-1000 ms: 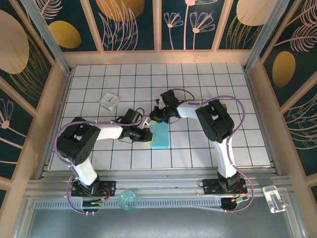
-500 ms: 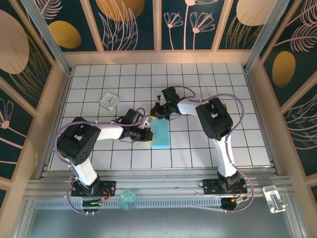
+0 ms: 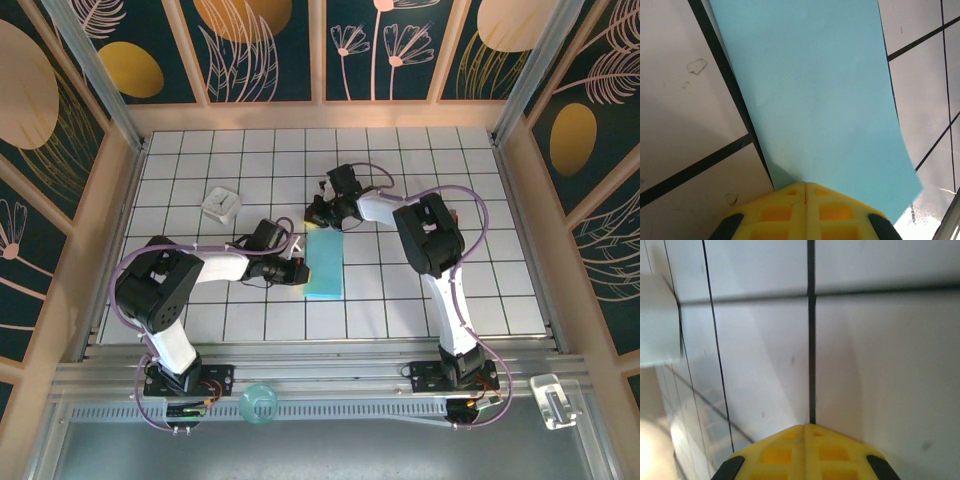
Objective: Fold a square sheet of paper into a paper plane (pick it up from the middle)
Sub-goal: First fold in half a square sheet of paper at the center of the table.
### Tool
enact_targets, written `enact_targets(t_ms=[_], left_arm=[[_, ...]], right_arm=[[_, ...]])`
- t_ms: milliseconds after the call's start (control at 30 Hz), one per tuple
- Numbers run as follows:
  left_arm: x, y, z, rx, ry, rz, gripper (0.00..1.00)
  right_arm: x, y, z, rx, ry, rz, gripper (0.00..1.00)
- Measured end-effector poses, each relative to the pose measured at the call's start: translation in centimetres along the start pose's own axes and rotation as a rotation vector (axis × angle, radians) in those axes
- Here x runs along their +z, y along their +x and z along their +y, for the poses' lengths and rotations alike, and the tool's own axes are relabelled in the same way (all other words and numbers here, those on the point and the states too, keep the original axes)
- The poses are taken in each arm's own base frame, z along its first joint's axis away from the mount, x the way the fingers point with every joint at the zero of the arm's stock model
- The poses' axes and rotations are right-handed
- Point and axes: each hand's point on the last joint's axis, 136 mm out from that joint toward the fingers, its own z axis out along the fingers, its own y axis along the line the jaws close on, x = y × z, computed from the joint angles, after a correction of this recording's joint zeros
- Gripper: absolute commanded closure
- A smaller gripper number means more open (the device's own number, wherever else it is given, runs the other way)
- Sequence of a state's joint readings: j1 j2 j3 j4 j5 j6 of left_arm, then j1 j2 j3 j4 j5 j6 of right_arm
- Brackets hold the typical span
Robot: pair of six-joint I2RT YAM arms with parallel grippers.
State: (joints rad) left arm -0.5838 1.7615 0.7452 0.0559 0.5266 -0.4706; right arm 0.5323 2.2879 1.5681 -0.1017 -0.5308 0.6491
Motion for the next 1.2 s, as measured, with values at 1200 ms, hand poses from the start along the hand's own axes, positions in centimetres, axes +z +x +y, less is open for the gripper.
enact_targets(t_ms=[1200], left_arm=[[-0.2,-0.5,-0.4,-0.007,-0.002,0.005,1.0]], right_arm=[[-1.8,7.4,0.5,-0.122,-0.116,0.062,1.0]])
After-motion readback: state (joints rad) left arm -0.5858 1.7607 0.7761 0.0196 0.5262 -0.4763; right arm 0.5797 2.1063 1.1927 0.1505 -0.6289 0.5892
